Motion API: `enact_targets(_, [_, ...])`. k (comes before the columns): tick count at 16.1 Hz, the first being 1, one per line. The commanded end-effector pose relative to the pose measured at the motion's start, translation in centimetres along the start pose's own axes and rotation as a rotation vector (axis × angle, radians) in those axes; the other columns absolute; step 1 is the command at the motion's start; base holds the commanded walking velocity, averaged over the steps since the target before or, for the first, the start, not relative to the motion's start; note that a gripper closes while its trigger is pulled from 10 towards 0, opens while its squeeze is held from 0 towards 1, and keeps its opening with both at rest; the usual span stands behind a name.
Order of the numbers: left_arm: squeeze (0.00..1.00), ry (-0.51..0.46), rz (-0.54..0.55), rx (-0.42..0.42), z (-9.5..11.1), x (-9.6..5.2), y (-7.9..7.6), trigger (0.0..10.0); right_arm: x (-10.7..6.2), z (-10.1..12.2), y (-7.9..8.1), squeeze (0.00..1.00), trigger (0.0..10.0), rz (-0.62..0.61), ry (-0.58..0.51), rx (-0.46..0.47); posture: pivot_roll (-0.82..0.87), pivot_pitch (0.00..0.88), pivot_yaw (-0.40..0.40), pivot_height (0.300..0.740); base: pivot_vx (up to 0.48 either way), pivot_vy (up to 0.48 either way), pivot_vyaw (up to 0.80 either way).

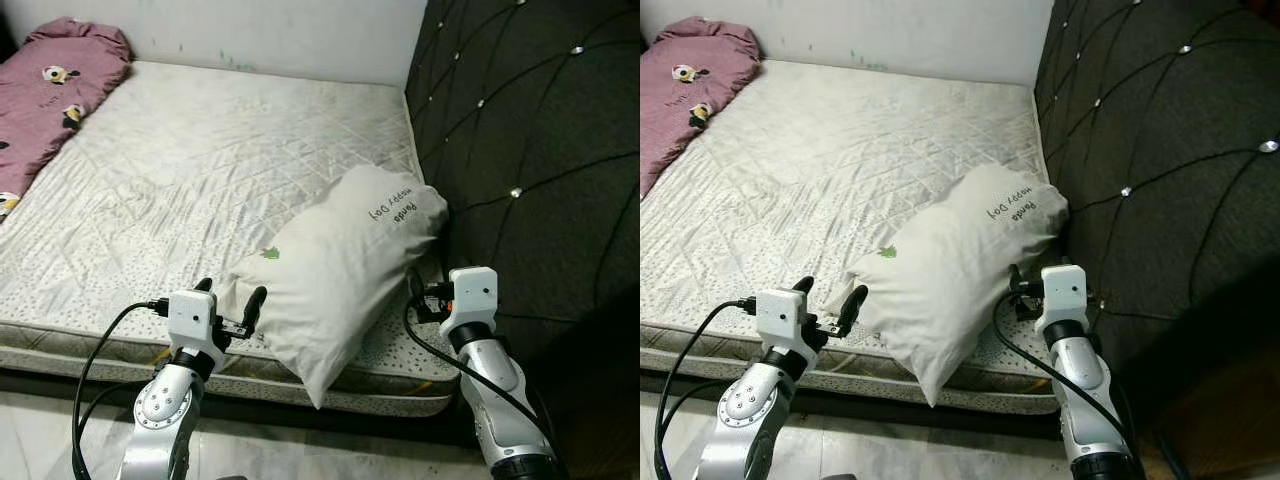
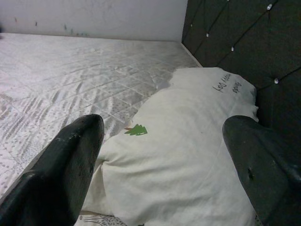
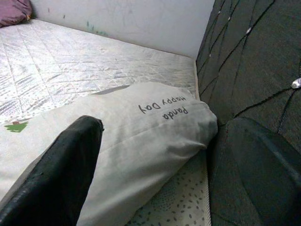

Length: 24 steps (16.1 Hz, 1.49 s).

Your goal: Clean up the room

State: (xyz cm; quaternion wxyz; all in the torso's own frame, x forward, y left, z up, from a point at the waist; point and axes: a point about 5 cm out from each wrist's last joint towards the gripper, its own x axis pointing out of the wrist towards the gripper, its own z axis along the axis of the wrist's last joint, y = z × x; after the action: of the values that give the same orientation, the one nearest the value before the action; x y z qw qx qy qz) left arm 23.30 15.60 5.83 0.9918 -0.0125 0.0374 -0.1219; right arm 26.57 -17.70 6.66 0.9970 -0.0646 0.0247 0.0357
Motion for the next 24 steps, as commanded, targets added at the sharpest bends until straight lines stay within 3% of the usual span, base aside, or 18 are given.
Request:
enact_targets(1, [0.0, -0.012, -0.01, 0.005, 0.27, 0.05, -0.03, 10.0, 0.03, 0.02, -0.05, 0.0, 10.0, 0.0, -0.002, 0.002, -0.02, 0.0, -0.029, 0.74, 0.322, 0.0, 0.0])
enact_targets(17, [0.0, -0.008, -0.001, -0.008, 0.13, 0.31, -0.17, 10.0, 0.15, 0.0, -0.38, 0.0, 10.0, -0.006, 0.002, -0.012, -0.02, 0.0, -0.032, 0.74, 0.337, 0.0, 0.0])
enact_targets(24, [0.0, 0.022, 0.042, -0.007, -0.34, 0.34, 0.1, 10.0, 0.26, -0.16, -0.48, 0.0, 10.0, -0.001, 0.014, -0.011, -0.01, 0.0, -0.041, 0.74, 0.0, 0.137, -0.08])
